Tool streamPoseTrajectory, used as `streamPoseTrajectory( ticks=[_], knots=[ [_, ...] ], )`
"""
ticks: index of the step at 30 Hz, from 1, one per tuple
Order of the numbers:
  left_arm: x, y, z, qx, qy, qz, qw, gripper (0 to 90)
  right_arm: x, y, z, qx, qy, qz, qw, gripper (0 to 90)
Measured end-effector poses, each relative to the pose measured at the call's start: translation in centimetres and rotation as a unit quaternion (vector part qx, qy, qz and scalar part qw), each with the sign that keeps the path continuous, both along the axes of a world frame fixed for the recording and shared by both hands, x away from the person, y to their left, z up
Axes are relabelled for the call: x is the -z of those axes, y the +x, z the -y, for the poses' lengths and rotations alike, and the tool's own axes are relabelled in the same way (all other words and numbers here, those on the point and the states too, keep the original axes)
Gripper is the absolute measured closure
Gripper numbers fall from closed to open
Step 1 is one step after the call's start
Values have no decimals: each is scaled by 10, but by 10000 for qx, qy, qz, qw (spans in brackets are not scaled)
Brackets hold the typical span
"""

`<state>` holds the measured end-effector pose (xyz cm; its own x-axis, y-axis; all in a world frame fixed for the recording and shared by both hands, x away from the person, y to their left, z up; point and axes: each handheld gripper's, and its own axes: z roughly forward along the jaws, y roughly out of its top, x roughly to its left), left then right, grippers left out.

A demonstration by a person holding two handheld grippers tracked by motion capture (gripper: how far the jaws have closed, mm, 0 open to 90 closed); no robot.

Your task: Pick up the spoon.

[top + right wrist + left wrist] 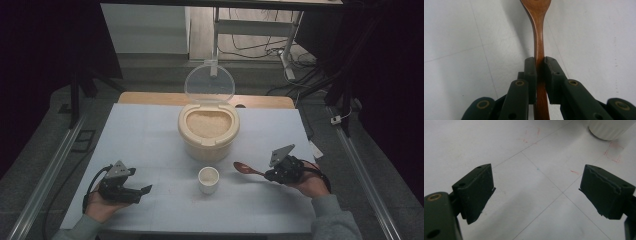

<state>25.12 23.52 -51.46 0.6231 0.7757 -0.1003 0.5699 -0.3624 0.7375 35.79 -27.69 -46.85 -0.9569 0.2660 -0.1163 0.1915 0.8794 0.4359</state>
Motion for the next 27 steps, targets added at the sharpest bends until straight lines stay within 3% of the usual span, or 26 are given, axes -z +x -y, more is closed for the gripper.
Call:
streamPoseTrajectory(
  ticks=[11,27],
  knots=[
    [1,0,0,-2,20,-20,10000,117,-18,-17,3,-49,512,253,9984,804],
    [1,1,0,-10,5,-54,10000,117,-31,-36,-6,-245,829,447,9953,804]
  ],
)
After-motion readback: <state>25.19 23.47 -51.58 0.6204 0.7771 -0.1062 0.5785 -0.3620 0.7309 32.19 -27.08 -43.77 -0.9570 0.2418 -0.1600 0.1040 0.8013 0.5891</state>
